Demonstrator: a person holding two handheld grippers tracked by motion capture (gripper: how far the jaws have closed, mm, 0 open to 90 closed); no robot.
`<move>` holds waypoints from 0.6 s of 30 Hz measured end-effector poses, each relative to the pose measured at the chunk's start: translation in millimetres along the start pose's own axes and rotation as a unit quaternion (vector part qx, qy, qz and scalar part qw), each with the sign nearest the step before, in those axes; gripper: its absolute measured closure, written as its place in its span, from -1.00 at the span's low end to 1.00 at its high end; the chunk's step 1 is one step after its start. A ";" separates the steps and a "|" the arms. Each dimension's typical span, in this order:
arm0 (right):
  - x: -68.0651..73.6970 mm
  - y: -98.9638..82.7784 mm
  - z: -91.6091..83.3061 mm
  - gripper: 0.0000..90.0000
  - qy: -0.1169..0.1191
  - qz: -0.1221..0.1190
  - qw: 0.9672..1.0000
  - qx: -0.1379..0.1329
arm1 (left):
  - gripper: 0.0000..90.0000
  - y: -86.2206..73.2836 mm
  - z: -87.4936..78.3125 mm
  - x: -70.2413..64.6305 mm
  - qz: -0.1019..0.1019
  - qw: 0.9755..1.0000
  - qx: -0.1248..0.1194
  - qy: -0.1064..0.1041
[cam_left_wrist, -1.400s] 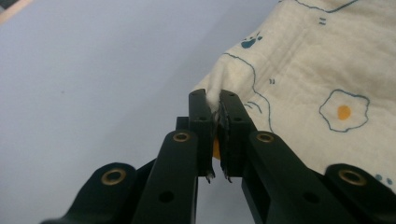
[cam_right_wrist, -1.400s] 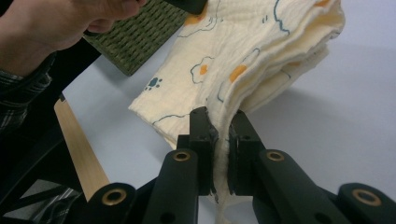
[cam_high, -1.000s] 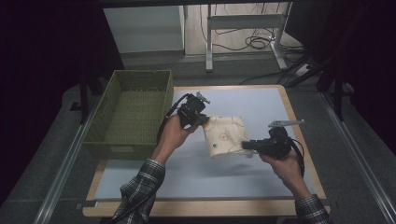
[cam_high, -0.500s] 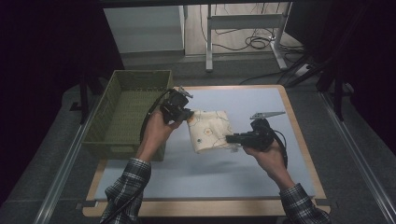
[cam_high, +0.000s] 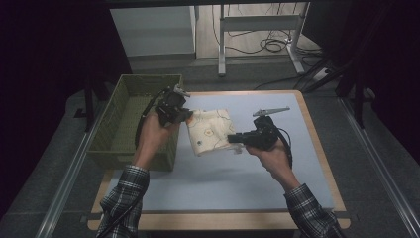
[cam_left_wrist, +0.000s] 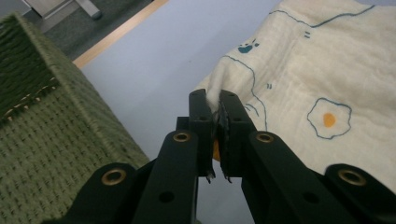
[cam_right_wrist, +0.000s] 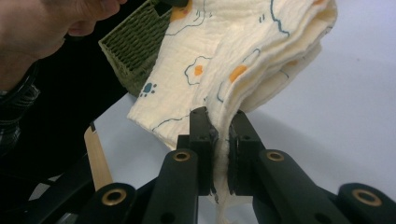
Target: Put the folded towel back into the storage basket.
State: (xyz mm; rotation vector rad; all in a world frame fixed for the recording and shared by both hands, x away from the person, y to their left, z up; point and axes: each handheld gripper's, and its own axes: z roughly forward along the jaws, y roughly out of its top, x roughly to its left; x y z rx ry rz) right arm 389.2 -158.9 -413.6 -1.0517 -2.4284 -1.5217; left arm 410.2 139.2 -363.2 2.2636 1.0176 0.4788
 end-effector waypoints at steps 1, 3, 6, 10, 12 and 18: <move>1.7 2.7 1.8 0.83 0.001 -0.001 1.000 0.002 | 0.91 -0.8 -1.8 2.7 -0.005 1.000 -0.004 0.003; 4.9 8.4 5.8 0.83 0.001 -0.004 1.000 0.002 | 0.91 -2.1 -4.6 7.5 -0.006 1.000 -0.002 0.005; 9.2 16.8 12.4 0.83 0.003 -0.006 1.000 0.003 | 0.91 -5.0 -9.0 15.0 -0.011 1.000 -0.005 0.011; 14.3 26.9 22.8 0.83 0.003 -0.012 1.000 0.005 | 0.91 -9.7 -15.4 25.6 -0.023 1.000 -0.008 0.018; 16.9 31.8 29.0 0.83 0.003 -0.015 1.000 0.006 | 0.91 -12.1 -18.7 31.5 -0.027 0.999 -0.009 0.021; 23.5 43.4 45.7 0.83 0.010 -0.014 1.000 0.006 | 0.91 -18.8 -28.3 46.6 -0.042 0.998 -0.017 0.033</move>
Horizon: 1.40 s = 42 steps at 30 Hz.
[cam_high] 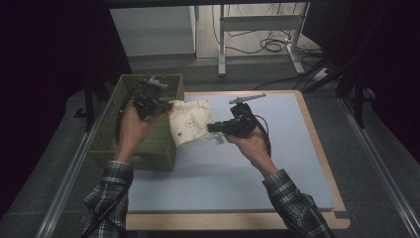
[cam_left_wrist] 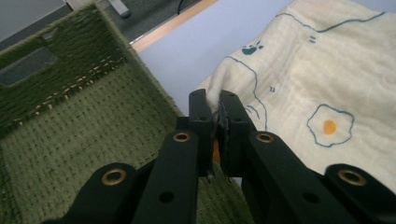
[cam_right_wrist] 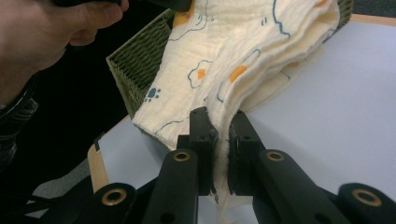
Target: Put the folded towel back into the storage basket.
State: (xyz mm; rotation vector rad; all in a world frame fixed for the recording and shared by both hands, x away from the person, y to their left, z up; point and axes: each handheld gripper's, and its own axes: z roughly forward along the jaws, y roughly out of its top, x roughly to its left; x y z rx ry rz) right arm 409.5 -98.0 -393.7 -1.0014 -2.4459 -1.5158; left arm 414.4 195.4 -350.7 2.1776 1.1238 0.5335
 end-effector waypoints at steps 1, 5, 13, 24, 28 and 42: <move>1.6 2.0 3.0 0.83 0.001 -0.001 1.000 0.000 | 0.91 -1.1 -2.0 3.0 -0.001 1.000 -0.002 0.003; 9.2 10.1 15.4 0.83 0.005 -0.005 1.000 0.001 | 0.91 -5.4 -9.6 13.5 -0.006 1.000 0.000 0.011; 25.3 20.7 43.5 0.83 0.015 -0.009 1.000 0.006 | 0.91 -19.6 -27.3 35.3 -0.024 0.999 0.002 0.037; 48.8 31.7 102.9 0.83 0.023 -0.011 0.999 0.028 | 0.91 -47.4 -36.5 67.1 -0.046 0.996 0.020 0.070; 56.1 32.9 125.3 0.83 0.023 -0.008 0.999 0.038 | 0.90 -59.4 -33.5 78.2 -0.057 0.995 0.025 0.075; 78.3 31.9 186.5 0.81 0.003 -0.002 0.997 0.081 | 0.90 -93.3 -30.6 105.3 -0.081 0.991 0.039 0.098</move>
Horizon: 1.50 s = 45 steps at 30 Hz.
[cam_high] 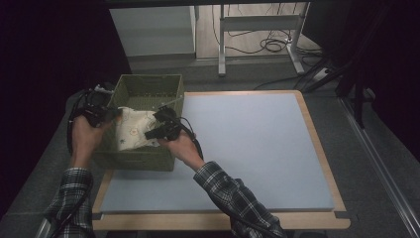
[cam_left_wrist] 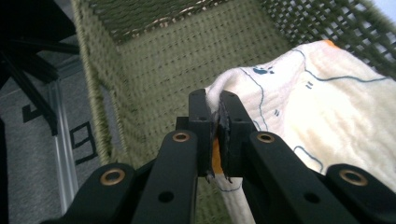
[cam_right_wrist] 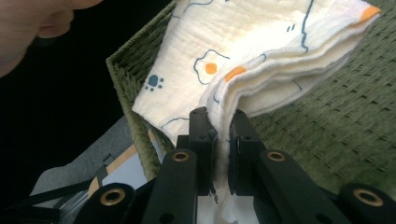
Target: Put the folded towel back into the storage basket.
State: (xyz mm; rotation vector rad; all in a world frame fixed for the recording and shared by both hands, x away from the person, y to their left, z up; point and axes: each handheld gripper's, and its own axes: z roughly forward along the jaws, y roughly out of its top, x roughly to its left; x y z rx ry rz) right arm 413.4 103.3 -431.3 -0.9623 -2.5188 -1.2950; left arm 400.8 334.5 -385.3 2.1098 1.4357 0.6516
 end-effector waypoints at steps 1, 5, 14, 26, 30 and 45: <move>1.2 0.5 3.8 0.81 -0.001 0.000 1.000 0.002 | 0.90 -1.8 -0.1 1.7 0.000 1.000 0.001 0.002; 7.0 1.8 16.4 0.80 -0.005 0.000 1.000 0.009 | 0.89 -5.6 0.1 5.7 -0.002 1.000 -0.002 0.001; 7.4 -3.9 17.2 0.80 -0.032 0.013 0.999 0.028 | 0.89 -5.5 23.5 -5.9 0.010 1.000 0.008 -0.017; 0.7 -13.8 14.8 0.78 -0.067 0.027 0.996 0.045 | 0.88 -8.5 45.5 -17.6 0.016 0.999 0.026 -0.027; 2.8 -13.3 15.6 0.62 -0.074 0.021 0.996 0.044 | 0.78 -11.7 52.8 -17.3 0.009 0.999 0.034 -0.033; -4.9 -9.6 -9.2 0.23 -0.070 -0.014 0.997 0.026 | -0.02 -9.3 53.0 -22.4 -0.004 0.999 0.015 -0.038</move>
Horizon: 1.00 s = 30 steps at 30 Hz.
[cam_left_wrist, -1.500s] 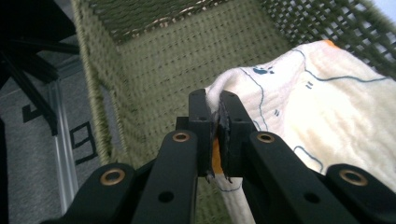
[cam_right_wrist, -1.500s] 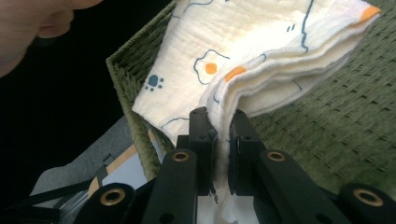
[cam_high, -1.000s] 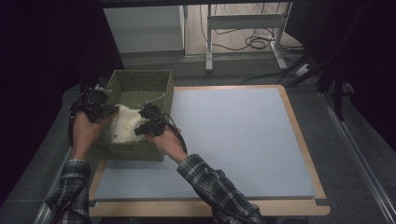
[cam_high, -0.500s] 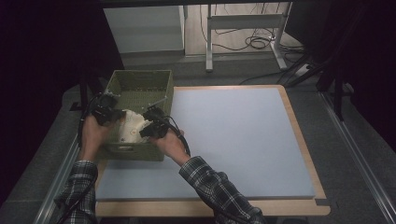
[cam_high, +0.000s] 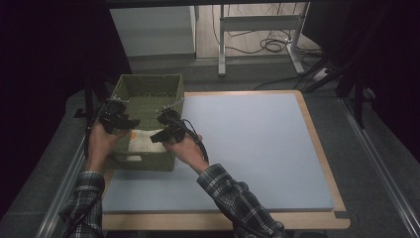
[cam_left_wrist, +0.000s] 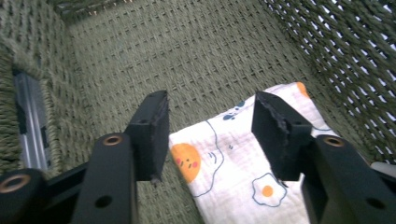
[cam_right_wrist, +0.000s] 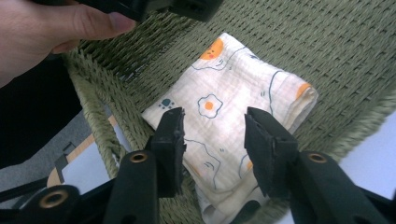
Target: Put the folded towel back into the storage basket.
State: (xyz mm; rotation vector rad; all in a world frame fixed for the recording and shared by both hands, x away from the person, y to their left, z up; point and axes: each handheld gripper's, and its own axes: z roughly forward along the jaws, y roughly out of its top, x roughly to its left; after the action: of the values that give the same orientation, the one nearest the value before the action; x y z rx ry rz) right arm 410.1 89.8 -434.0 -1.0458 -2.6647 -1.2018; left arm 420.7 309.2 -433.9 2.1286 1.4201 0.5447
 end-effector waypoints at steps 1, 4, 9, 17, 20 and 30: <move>-0.1 -0.1 -1.5 0.19 -0.001 -0.004 1.000 -0.001 | -0.06 0.4 0.4 -0.6 -0.001 1.000 0.000 -0.002; -0.6 0.0 -7.2 0.11 -0.006 -0.024 1.000 -0.005 | -0.16 1.7 1.0 -2.0 -0.002 1.000 0.001 -0.009; -0.1 0.6 -16.6 0.00 -0.010 -0.043 0.999 -0.008 | -0.31 5.0 2.3 -6.3 -0.008 1.000 0.003 -0.028; -3.2 -2.9 -30.4 -0.19 -0.022 -0.071 0.997 -0.013 | -0.50 10.8 5.3 -14.6 -0.012 0.999 0.003 -0.050; -5.4 -5.3 -35.0 -0.23 -0.030 -0.080 0.996 -0.013 | -0.54 12.8 5.7 -17.4 -0.013 0.998 0.005 -0.059; -20.5 -15.5 -51.2 -0.37 -0.041 -0.084 0.995 -0.023 | -0.74 20.9 3.0 -25.0 -0.017 0.998 0.005 -0.067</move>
State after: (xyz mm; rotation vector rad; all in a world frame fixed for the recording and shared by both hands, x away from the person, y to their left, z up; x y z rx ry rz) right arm 405.0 36.3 -414.3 -0.9106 -2.8513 -1.2804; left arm 428.3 278.8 -424.4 2.1033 1.3841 0.3764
